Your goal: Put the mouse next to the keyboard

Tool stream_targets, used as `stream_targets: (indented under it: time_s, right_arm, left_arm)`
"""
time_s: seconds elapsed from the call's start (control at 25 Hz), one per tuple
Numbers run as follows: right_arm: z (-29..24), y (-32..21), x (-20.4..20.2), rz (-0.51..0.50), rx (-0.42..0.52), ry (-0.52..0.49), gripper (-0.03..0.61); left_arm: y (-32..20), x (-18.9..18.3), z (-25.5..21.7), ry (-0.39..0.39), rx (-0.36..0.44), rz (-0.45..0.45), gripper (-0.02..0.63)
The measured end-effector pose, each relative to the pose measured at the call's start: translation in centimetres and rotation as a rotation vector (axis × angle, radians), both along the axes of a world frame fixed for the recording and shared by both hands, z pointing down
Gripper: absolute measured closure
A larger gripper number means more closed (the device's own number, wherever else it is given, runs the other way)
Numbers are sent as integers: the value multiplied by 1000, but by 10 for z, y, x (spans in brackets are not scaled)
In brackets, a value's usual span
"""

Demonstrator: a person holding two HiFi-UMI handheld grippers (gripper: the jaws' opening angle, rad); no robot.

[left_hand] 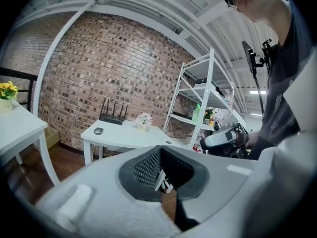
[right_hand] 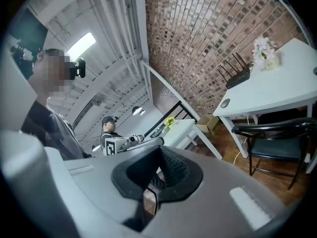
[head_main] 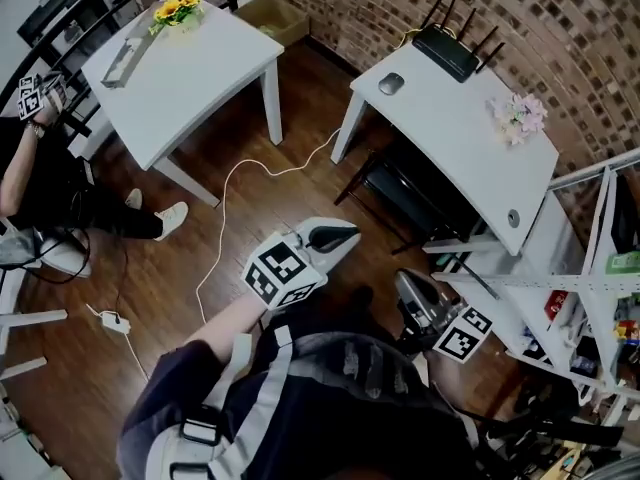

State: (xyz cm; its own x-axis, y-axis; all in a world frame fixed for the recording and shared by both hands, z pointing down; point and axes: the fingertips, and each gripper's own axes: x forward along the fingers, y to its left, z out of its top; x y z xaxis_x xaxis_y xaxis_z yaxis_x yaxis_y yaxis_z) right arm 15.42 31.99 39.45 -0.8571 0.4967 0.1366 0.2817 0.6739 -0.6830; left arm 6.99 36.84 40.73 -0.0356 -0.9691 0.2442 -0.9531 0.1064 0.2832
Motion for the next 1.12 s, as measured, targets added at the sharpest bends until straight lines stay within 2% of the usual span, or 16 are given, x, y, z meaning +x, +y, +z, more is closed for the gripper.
stream_targets:
  time_s: [0.12,0.28,0.56,0.84,1.12]
  right_arm:
    - [-5,8,-16,-32,-5,4,575]
    - [-6,-7,-49,-38,-36,-28,575]
    - [2,-53,-98,-29,-124,-62,575]
    - [24,-140,-89,-20,-217,4,575]
    - [18,-195,-91,-33,-232,-21,575]
  left_arm:
    - [12,-12,0,20,-12,-29,612]
    - [7,-40,-5,-6,-18,-77,612]
    - [-43,-77,-7,-36,-70,-67,612]
    - [-128,-78,-9,-24,-123,-91,611]
    - [-191,-84,-15,-90,-137,-83,611]
